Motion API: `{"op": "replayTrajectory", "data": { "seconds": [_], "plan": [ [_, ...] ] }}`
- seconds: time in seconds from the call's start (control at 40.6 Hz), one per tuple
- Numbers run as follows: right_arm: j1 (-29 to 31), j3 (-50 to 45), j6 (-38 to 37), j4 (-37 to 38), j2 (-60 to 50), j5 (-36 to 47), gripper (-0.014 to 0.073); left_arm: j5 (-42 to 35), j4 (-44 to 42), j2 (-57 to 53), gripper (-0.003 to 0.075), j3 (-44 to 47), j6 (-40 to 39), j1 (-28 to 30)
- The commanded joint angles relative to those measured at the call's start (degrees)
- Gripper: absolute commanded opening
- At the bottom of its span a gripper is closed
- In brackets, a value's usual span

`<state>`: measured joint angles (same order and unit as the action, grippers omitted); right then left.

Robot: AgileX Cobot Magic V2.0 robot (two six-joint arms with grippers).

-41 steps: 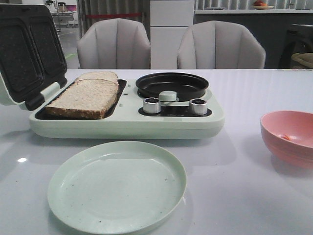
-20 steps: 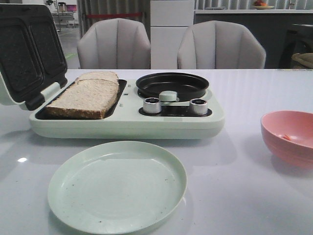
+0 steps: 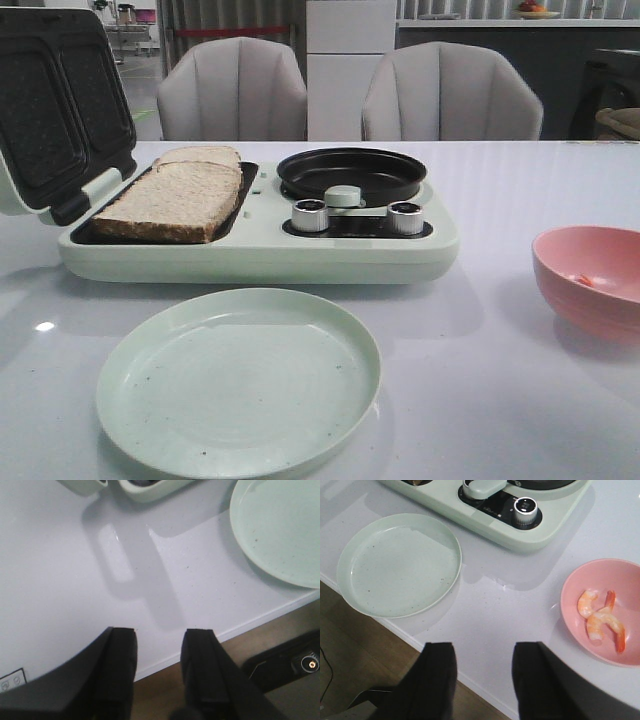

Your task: Make breakfast with bread and shrimp

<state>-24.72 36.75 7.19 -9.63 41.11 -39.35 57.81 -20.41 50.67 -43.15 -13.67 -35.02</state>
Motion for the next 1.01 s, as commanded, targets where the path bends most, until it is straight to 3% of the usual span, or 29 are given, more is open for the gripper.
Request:
{"op": "replayTrajectory", "data": {
  "seconds": [0.0,0.123,0.271,0.468,0.615,0.812,0.985],
  "plan": [
    [0.12,1.69,0.15,0.09,-0.31,3.48,0.0391,-1.27,-0.57,5.47,0.0215,-4.59,-0.85,3.22],
    [0.12,1.69,0.15,0.09,-0.31,3.48,0.0391,-1.29,2.70,11.42,0.0099,-8.30,1.74,10.32],
    [0.12,1.69,0.15,0.09,-0.31,3.48,0.0391,-2.56,10.94,16.17,0.0101,-12.73,9.53,22.05],
    [0.12,1.69,0.15,0.09,-0.31,3.48,0.0391,-6.29,30.90,20.49,0.0101,-19.25,23.59,39.37],
    [0.12,1.69,0.15,0.09,-0.31,3.48,0.0391,-7.77,41.52,25.85,0.0099,-25.33,28.25,48.96],
    [0.12,1.69,0.15,0.09,-0.31,3.48,0.0391,-12.62,45.83,33.75,0.0099,-33.19,28.25,52.39],
    [0.12,1.69,0.15,0.09,-0.31,3.48,0.0391,-14.13,55.65,40.64,0.0099,-38.54,28.25,52.39]
  ]
}}
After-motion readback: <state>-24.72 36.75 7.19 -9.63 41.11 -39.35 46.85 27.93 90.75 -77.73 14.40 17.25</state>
